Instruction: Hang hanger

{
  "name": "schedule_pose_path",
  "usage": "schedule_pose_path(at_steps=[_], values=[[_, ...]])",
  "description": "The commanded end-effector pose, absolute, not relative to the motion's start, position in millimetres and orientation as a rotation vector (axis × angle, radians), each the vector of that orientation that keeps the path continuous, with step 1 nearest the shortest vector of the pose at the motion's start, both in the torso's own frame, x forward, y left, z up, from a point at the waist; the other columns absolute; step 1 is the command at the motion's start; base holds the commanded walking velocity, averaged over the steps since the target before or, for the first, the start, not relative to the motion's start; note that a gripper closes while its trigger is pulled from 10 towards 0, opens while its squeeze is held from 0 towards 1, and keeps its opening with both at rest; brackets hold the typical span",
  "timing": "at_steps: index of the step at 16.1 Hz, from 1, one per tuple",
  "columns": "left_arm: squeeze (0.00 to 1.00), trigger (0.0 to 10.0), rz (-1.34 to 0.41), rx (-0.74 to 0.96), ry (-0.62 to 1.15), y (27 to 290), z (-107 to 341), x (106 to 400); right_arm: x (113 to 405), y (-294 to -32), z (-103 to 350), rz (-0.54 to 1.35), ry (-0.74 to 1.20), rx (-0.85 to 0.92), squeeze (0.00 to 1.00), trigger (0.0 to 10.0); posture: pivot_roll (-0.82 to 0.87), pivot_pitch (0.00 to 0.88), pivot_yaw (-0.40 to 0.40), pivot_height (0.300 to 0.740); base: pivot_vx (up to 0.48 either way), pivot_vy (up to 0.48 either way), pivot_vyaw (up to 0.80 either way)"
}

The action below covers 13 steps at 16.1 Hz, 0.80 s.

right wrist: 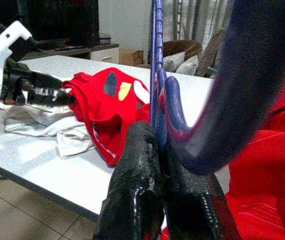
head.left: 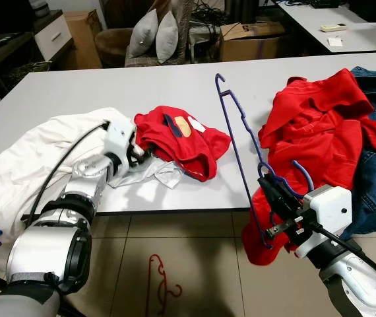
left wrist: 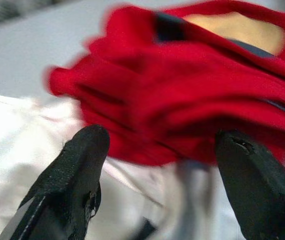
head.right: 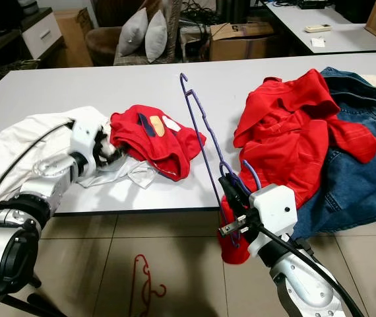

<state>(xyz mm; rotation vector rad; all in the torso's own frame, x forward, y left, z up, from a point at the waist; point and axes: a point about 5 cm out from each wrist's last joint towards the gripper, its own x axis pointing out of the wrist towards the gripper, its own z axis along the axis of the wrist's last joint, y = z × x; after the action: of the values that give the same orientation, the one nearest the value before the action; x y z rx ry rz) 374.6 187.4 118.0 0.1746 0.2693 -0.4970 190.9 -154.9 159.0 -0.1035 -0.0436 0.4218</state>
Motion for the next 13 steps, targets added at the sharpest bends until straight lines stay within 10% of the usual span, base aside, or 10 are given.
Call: schedule_pose_path(at_steps=[1,7,13], values=[[0.00,10.0,-0.537,0.156,0.291,194.7,117.8,371.8,188.5,-151.7,162.7,0.430,-0.058,-0.106,0.00,10.0,-0.19,0.000,0.133,0.740,0.000,0.000,0.00],[0.00,10.0,-0.532,-0.197,0.099,205.0,150.0,380.0,188.6,-148.5,161.5,0.440,-0.056,-0.091,0.00,10.0,-0.16,0.000,0.110,0.740,0.000,0.000,0.00],[0.00,10.0,-0.323,-0.008,0.214,199.9,131.4,382.6,188.3,-148.3,162.8,0.448,-0.053,-0.094,0.00,10.0,-0.17,0.011,0.115,0.740,0.000,0.000,0.00]])
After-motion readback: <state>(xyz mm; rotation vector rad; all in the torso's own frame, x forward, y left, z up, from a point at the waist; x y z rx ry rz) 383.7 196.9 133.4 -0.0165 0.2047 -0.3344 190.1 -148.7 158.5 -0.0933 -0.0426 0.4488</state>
